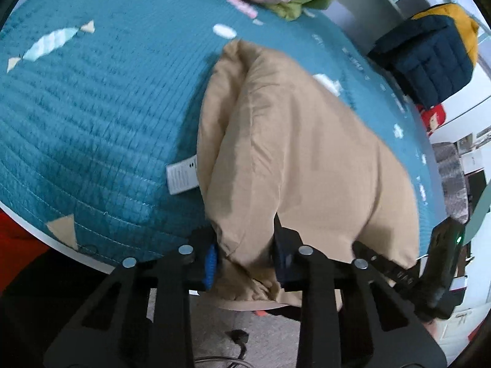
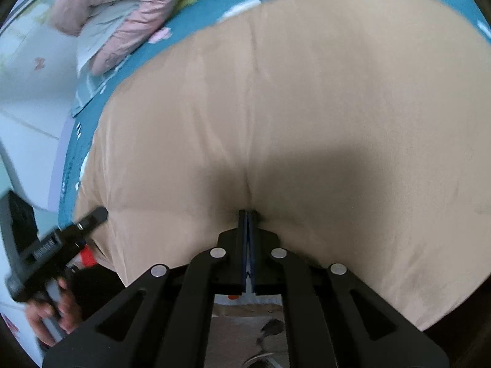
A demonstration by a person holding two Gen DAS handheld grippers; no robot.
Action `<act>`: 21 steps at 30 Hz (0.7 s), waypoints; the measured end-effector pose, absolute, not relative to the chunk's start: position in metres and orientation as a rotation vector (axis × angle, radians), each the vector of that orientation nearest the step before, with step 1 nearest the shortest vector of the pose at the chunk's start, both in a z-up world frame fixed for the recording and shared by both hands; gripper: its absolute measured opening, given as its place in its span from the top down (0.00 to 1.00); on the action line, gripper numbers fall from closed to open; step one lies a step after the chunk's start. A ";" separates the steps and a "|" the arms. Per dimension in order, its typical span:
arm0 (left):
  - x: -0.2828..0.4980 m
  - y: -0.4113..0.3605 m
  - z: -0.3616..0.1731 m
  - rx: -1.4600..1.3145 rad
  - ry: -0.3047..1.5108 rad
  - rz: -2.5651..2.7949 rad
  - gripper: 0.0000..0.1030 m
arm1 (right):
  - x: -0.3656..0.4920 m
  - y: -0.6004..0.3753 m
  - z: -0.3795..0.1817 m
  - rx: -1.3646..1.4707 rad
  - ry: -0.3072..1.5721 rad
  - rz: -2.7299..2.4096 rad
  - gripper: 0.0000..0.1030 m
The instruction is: Fold large clothes
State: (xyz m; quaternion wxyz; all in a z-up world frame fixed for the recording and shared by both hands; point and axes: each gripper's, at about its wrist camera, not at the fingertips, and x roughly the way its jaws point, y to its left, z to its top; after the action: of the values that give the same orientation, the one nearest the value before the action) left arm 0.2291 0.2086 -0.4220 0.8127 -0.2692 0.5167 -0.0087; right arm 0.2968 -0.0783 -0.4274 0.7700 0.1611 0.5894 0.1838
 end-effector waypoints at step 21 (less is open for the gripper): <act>0.258 0.168 -0.339 -0.558 1.077 -0.193 0.76 | 0.201 -0.019 -0.345 -0.013 0.783 0.675 0.35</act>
State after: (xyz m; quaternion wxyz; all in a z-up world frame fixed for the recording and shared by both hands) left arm 0.2577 0.1680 -0.3387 0.8173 -0.2618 0.5052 -0.0908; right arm 0.2009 -0.0188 -0.3447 0.8694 -0.0064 0.3744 0.3225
